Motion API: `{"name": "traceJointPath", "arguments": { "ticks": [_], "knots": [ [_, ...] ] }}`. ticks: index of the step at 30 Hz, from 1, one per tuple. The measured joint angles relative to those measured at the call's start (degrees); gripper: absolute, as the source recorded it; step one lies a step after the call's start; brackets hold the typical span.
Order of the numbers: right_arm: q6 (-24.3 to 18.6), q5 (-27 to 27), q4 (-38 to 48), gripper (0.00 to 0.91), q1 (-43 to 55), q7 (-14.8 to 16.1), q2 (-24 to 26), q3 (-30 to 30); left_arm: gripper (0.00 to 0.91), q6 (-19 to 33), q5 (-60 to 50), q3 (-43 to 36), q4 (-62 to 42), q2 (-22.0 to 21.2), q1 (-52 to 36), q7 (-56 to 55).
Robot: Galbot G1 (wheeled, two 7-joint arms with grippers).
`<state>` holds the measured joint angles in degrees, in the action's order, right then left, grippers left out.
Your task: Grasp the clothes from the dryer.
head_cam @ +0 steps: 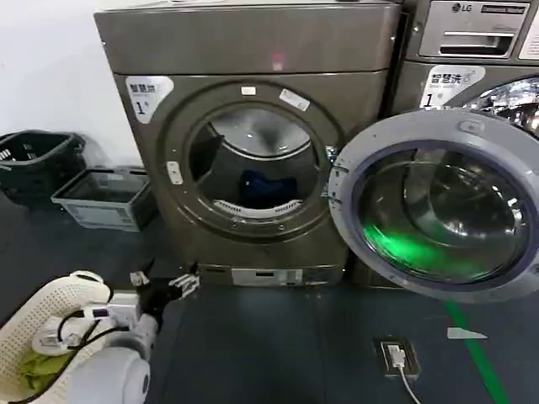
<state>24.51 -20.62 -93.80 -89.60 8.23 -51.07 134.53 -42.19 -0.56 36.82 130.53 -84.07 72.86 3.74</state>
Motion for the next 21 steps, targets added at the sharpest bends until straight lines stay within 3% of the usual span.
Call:
{"name": "traceJointPath", "arguments": {
  "ticks": [21],
  "knots": [
    [-0.05, -0.52, -0.15, 0.907, -0.18, -0.16, -0.29, 0.06, 0.907, 0.0, 0.15, 0.58, -0.06, 0.22, 0.02, 0.3]
  ]
}}
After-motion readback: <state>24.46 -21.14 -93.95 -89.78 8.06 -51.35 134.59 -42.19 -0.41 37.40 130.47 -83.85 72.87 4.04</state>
